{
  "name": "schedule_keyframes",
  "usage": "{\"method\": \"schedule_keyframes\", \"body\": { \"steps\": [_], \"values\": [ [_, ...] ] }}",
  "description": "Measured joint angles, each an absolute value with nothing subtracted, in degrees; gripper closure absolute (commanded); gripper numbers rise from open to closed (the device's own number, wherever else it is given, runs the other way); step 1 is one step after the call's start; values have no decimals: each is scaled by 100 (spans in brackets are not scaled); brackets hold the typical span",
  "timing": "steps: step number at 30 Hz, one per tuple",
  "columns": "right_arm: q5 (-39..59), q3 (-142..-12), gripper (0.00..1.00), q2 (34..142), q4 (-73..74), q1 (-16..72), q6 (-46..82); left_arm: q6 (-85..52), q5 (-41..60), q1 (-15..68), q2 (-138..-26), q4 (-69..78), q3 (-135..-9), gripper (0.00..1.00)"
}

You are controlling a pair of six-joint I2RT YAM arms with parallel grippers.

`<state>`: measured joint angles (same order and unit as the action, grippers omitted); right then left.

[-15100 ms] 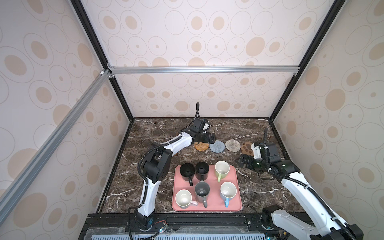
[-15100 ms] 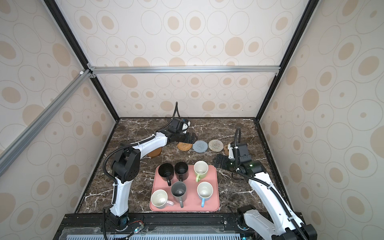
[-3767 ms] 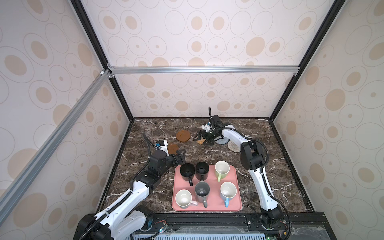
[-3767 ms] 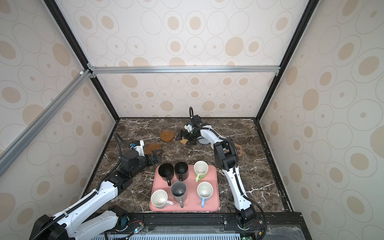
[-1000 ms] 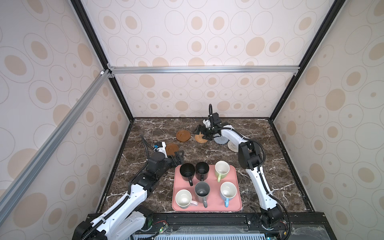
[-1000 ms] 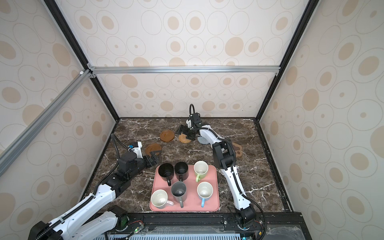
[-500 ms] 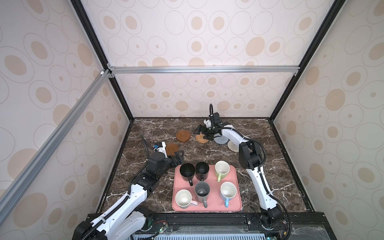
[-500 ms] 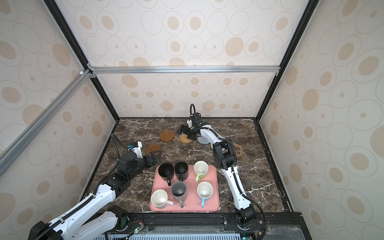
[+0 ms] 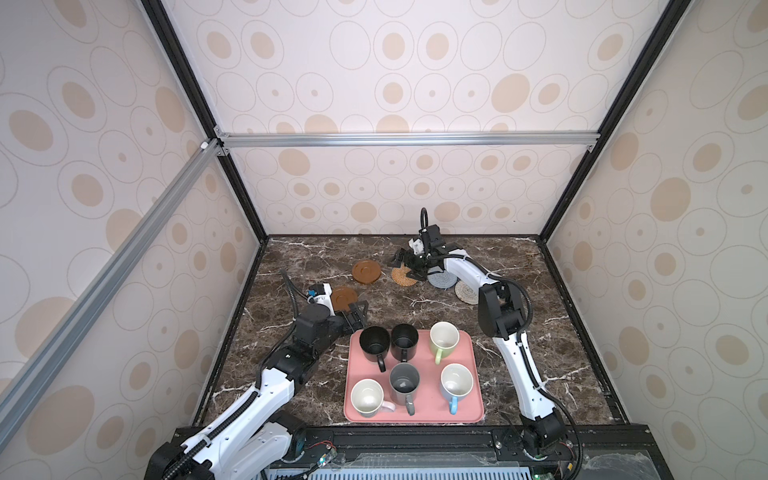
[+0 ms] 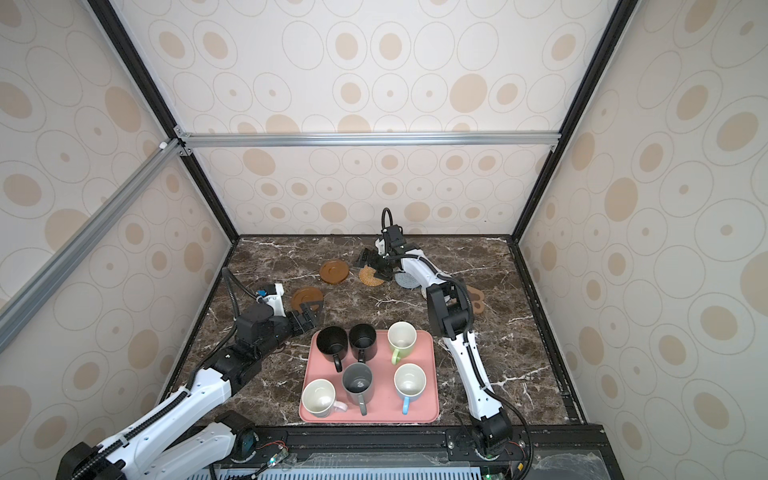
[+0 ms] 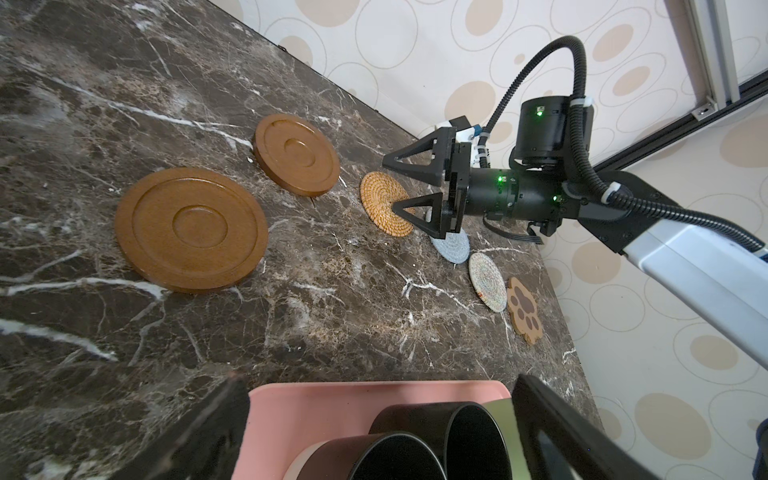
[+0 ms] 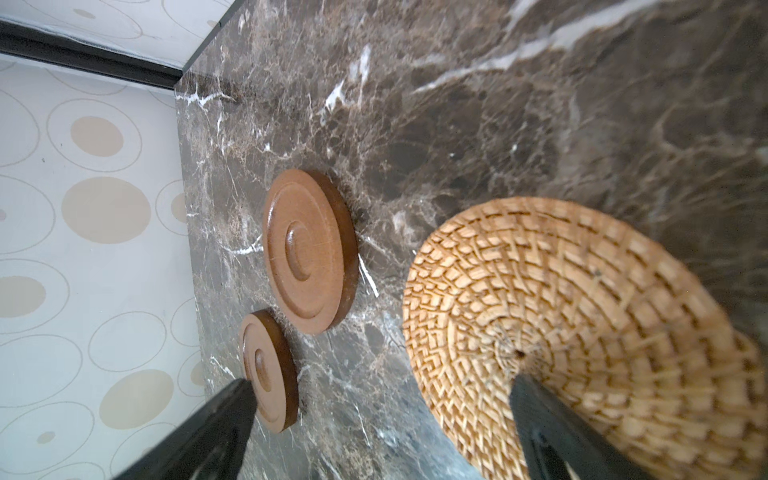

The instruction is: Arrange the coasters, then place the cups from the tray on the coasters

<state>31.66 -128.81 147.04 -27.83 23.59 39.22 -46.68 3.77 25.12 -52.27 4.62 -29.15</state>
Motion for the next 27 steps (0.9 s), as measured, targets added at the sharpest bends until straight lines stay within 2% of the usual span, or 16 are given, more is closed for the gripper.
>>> {"method": "schedule_keyframes", "body": {
  "steps": [27],
  "values": [
    [3212,-12857,0,14744,-2521,2355,4213,-4672,373,2512,-5146,460,-2893,0]
  ]
}}
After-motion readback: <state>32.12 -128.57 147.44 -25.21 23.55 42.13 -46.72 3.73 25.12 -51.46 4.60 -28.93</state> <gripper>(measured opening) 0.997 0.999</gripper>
